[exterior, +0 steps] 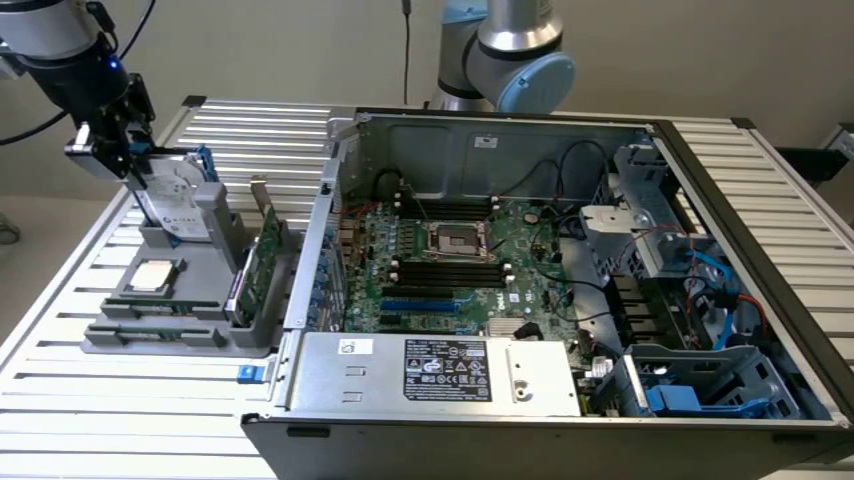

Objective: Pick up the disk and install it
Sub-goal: 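Pick up the disk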

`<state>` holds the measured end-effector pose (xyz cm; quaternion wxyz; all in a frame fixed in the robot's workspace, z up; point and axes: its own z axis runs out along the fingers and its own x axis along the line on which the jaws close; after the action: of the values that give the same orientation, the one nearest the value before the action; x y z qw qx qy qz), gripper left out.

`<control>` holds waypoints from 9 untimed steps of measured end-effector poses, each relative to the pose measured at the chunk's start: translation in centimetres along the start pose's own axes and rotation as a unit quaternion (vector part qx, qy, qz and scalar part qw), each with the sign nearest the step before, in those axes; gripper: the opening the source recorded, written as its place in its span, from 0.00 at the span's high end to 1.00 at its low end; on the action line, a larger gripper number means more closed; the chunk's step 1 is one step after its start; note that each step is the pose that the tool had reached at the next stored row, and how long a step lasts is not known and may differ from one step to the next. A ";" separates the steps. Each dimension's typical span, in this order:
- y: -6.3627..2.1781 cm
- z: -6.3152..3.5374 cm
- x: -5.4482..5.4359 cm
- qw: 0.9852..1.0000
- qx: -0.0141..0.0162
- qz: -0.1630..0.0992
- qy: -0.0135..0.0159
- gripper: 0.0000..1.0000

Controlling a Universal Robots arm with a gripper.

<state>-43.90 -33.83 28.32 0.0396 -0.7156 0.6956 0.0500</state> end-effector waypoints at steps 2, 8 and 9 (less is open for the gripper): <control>0.00 0.03 0.0 1.000 0.000 0.000 0.000 0.40; -0.10 0.04 0.0 1.000 -0.001 0.001 -0.002 0.40; -0.11 0.04 0.0 1.000 -0.001 0.001 -0.002 0.40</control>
<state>-43.79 -33.83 28.28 0.0402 -0.7149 0.6962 0.0516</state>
